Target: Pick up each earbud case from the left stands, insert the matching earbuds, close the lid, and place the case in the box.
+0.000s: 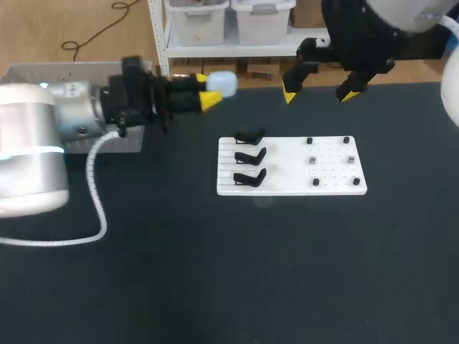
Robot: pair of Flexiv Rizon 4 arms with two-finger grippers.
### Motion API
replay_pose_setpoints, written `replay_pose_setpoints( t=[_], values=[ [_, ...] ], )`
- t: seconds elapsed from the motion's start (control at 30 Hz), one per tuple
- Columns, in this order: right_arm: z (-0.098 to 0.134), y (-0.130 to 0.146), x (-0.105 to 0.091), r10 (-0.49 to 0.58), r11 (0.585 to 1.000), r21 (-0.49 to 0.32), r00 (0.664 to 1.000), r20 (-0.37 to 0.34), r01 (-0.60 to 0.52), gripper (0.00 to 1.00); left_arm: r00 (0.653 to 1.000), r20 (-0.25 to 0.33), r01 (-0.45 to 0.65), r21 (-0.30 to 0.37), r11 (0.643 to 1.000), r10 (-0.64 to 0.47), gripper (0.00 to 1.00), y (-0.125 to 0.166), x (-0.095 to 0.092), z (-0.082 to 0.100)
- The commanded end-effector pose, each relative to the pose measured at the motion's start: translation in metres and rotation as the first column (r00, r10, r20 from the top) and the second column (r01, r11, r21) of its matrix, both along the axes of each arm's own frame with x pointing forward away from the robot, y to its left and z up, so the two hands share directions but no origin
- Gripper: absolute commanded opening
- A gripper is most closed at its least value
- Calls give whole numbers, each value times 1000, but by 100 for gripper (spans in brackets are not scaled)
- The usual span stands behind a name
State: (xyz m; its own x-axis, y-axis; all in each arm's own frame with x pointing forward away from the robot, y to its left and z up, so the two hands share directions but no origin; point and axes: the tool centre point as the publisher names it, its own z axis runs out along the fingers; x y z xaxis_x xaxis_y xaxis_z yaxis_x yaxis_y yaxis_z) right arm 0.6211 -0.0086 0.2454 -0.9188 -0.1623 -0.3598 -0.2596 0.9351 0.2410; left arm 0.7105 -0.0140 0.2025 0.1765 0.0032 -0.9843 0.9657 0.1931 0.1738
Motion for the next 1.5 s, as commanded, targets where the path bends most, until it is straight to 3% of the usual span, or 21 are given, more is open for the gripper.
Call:
replay_pose_setpoints(
  t=[0.03,0.07,0.13,0.17,0.27,0.3,0.37,0.43,0.5,0.7,0.97,1.0,1.03,1.07,1.13,1.27,1.5],
  values=[
    [-2,-1,-4,-29,999,28,995,100,27,100,950,12,-313,60,948,313,0,45,8,19],
    [-2,-1,-4,-29,999,28,995,100,27,100,937,5,-349,67,935,349,0,57,15,17],
    [-2,-1,-4,-29,999,28,995,100,27,100,908,41,-419,145,896,417,0,78,29,8],
    [-2,-1,-4,-29,999,28,995,100,27,100,892,10,-449,131,884,452,0,89,36,5],
    [-2,-1,-4,-29,999,28,995,100,27,100,846,42,-527,210,823,531,0,120,57,-11],
    [-2,-1,-4,-29,999,28,995,100,27,100,827,4,-553,192,811,563,0,131,64,-16],
    [-2,-1,-4,-29,999,28,995,100,27,100,806,23,-580,236,780,592,0,150,79,-26],
    [-2,-1,-4,-29,999,28,995,100,27,100,763,-8,-629,220,746,646,0,170,94,-33],
    [-2,-1,-4,-29,999,28,995,100,27,100,733,47,-666,256,701,679,0,189,112,-42],
    [-2,-1,-4,-29,999,28,995,100,27,100,664,56,-718,329,614,746,0,238,150,-74],
    [-2,-1,-4,-29,999,28,995,100,27,100,626,46,-730,387,563,779,0,266,170,-100],
    [-2,-1,-4,-29,999,28,995,100,27,100,625,47,-730,389,562,779,14,267,171,-101],
    [-2,-1,-4,-29,999,28,995,100,27,100,625,47,-729,390,562,779,47,267,171,-101],
    [-2,-1,-4,-29,999,28,995,100,27,100,621,42,-731,391,559,783,100,268,170,-102],
    [-2,-1,-4,-29,999,28,995,100,27,100,609,59,-743,393,542,791,100,270,168,-100],
    [-2,-1,-4,-29,999,28,995,100,27,100,611,48,-749,360,557,790,100,271,160,-92],
    [-2,-1,-4,-29,999,28,995,100,27,100,611,48,-749,360,557,790,100,271,160,-92]
  ],
)
